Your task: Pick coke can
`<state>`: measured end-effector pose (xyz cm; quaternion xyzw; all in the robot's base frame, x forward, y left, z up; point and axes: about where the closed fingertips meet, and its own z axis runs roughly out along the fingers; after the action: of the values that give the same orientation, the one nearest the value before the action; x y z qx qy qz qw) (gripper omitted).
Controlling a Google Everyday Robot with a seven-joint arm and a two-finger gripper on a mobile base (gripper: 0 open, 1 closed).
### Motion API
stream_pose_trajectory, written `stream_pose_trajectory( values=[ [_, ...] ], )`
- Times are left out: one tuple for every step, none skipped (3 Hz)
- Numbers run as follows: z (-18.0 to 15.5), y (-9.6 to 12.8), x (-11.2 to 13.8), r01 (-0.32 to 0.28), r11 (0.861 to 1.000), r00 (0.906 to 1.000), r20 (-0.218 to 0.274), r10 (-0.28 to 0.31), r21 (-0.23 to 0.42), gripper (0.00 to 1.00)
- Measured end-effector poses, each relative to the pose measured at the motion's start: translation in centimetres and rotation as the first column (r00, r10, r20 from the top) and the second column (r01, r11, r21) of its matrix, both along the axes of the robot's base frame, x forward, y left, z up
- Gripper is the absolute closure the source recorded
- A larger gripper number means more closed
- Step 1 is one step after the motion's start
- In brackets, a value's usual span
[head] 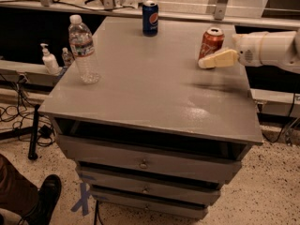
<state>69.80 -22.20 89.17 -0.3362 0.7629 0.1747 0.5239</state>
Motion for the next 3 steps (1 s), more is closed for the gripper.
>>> stream_pose_trajectory(
  values=[
    [-1.1, 2.3, 1.9, -0.020, 0.998, 0.9998, 0.008, 0.020, 0.060, 0.04],
    [-1.9, 4.2, 3.1, -0.039, 0.994, 0.9992, 0.011, 0.038, 0.106, 0.22],
    [-2.0, 4.5, 3.5, -0.039, 0.992, 0.9992, 0.011, 0.038, 0.122, 0.45]
  ],
)
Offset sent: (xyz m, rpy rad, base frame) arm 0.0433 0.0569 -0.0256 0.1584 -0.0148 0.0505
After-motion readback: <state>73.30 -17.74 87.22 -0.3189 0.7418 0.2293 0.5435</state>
